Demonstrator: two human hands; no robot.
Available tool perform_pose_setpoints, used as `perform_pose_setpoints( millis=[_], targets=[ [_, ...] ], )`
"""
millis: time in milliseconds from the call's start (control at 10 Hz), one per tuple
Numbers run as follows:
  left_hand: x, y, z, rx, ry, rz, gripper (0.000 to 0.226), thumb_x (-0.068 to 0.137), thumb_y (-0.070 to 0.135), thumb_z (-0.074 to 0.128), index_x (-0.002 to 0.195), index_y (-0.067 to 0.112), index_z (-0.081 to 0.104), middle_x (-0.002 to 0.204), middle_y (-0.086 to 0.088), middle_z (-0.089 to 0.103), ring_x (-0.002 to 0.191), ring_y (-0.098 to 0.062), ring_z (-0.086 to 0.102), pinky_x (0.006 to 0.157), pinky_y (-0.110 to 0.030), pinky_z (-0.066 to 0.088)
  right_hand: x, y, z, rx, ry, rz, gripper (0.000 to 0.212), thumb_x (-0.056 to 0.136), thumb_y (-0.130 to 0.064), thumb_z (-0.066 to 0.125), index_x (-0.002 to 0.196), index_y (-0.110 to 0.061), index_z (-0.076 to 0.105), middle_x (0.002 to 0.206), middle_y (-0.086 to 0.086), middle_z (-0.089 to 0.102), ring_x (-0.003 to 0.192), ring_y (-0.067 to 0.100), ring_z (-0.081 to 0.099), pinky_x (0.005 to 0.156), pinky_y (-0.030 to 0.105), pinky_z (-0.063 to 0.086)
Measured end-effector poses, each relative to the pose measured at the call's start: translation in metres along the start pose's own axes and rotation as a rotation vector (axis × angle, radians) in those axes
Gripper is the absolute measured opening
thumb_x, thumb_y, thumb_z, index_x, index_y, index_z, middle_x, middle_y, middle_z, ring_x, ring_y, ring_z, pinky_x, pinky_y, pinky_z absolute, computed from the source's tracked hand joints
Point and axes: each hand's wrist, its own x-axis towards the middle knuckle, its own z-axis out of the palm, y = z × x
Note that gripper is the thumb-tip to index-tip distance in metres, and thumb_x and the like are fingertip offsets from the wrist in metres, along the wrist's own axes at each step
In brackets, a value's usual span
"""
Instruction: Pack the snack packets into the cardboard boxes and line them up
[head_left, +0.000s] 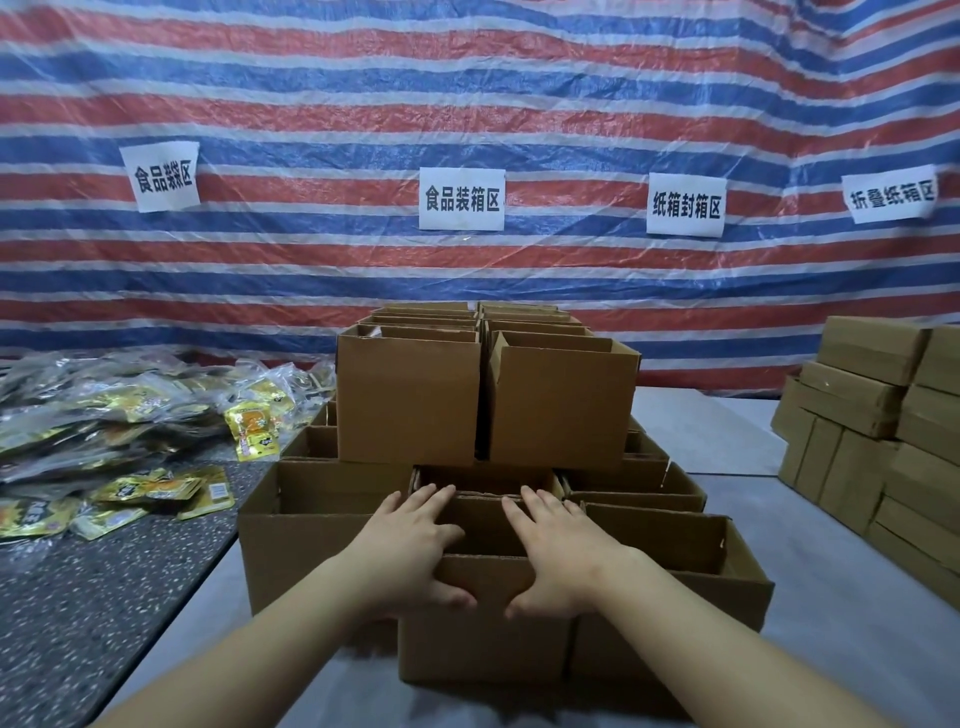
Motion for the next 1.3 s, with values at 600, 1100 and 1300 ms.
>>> perform_pose_setpoints(
  millis=[600, 1100, 1300],
  targets=[
    [-0.005, 0.035, -0.002, -0.548, 0.428, -0.234, 0.057, 0.101, 0.049, 0.041, 0.153, 0.031, 0.03, 0.153, 0.007, 0.041, 0.139, -0.01, 0.038, 0.113, -0.028, 0.032, -0.008, -0.022, 0.007, 0.895, 0.542, 0.242, 0.032, 0.102, -0.039, 0.053, 0.133, -0.03, 0.055, 0.125, -0.015, 0.053, 0.116, 0.005, 0.051, 0.09, 0.02, 0.043],
    [-0.009, 0.035, 0.009, -0.303, 0.437, -0.213, 0.051, 0.102, 0.045, 0.025, 0.145, 0.024, 0.045, 0.15, 0.005, 0.044, 0.139, -0.009, 0.037, 0.118, -0.03, 0.024, -0.012, -0.03, 0.017, 0.711, 0.49, 0.271, 0.045, 0.1, -0.037, 0.057, 0.143, -0.029, 0.049, 0.142, -0.009, 0.053, 0.128, 0.011, 0.053, 0.1, 0.028, 0.049],
    [-0.029, 0.042, 0.006, -0.619, 0.744, -0.265, 0.031, 0.101, 0.035, 0.047, 0.125, 0.022, 0.06, 0.125, 0.01, 0.06, 0.12, -0.008, 0.053, 0.102, -0.018, 0.038, -0.025, -0.024, 0.008, 0.99, 0.62, 0.24, 0.015, 0.1, -0.029, 0.059, 0.113, -0.035, 0.061, 0.105, -0.021, 0.058, 0.104, 0.004, 0.059, 0.075, 0.008, 0.043]
  ],
)
